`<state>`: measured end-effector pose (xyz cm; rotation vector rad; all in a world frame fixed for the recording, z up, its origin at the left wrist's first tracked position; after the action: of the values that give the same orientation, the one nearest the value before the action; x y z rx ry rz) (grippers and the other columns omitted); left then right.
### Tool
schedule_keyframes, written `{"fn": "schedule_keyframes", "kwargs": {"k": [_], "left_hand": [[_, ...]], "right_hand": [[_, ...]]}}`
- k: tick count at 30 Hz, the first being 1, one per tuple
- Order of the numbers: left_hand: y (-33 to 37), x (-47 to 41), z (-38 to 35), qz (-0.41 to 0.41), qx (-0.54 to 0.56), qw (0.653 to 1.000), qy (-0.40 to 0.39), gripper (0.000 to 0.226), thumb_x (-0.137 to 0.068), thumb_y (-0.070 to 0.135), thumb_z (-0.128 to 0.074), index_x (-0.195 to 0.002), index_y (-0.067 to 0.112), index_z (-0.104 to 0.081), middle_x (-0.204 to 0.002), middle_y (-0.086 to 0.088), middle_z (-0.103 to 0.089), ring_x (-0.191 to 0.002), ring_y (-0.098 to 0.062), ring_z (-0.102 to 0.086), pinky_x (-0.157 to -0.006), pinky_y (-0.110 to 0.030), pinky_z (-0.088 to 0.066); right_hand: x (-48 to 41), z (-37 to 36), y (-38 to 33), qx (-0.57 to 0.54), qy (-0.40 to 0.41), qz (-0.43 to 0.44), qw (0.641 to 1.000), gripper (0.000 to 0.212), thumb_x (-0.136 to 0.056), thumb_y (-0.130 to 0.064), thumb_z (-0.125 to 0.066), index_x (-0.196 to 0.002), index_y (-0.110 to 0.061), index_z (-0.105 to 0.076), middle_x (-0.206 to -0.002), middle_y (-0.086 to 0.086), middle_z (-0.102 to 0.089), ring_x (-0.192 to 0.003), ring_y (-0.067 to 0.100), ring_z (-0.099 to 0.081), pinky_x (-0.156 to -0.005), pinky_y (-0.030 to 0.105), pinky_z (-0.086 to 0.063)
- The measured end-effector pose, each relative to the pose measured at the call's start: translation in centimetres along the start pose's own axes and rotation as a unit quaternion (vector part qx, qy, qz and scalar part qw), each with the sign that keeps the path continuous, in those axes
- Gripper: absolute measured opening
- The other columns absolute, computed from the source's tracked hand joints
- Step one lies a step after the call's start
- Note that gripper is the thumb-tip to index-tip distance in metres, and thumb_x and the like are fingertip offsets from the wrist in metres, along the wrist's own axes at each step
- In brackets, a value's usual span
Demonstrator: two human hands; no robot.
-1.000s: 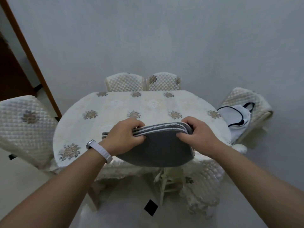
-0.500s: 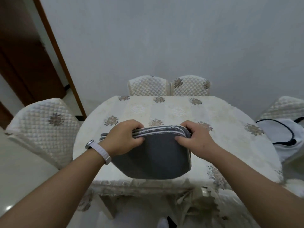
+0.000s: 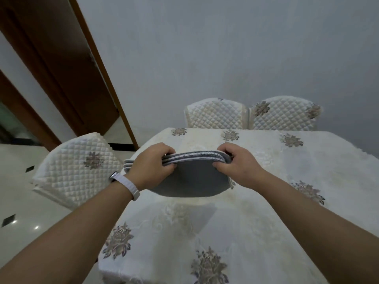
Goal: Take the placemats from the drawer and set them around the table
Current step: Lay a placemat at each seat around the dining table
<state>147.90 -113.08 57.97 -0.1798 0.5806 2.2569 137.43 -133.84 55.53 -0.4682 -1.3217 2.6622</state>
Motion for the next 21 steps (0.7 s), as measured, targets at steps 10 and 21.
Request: {"fn": "schedule_keyframes", "kwargs": {"k": [10, 21], "left_hand": [[-2.9, -3.7, -6.0, -0.020, -0.028, 0.999, -0.012, 0.010, -0.084, 0.019, -0.072, -0.092, 0.022, -0.068, -0.084, 0.005, -0.060, -0.077, -0.013, -0.050, -0.068, -0.028, -0.047], [-6.0, 5.1, -16.8, 0.026, 0.085, 0.986, -0.138, 0.010, -0.084, 0.019, -0.071, -0.088, 0.027, -0.067, -0.079, 0.012, -0.057, -0.073, -0.008, -0.051, -0.065, -0.028, -0.046]], "right_hand": [[-3.5, -2.0, 5.8, 0.038, -0.025, -0.024, 0.999, 0.016, -0.084, -0.018, -0.069, -0.087, -0.031, -0.059, -0.090, -0.010, -0.059, -0.082, 0.007, -0.055, -0.065, 0.017, -0.041], [4.9, -8.9, 13.3, 0.077, -0.111, -0.124, 0.983, 0.008, -0.082, -0.019, -0.067, -0.087, -0.019, -0.062, -0.082, -0.002, -0.059, -0.073, 0.012, -0.054, -0.066, 0.033, -0.046]]}}
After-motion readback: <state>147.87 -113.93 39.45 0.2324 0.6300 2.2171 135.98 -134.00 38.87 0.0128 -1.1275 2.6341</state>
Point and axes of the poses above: each hand's wrist, its own x-axis away from the middle knuckle, its own z-axis out of the back of the hand, y = z × x, the point moved 6 cm from there along -x, towards the middle knuckle
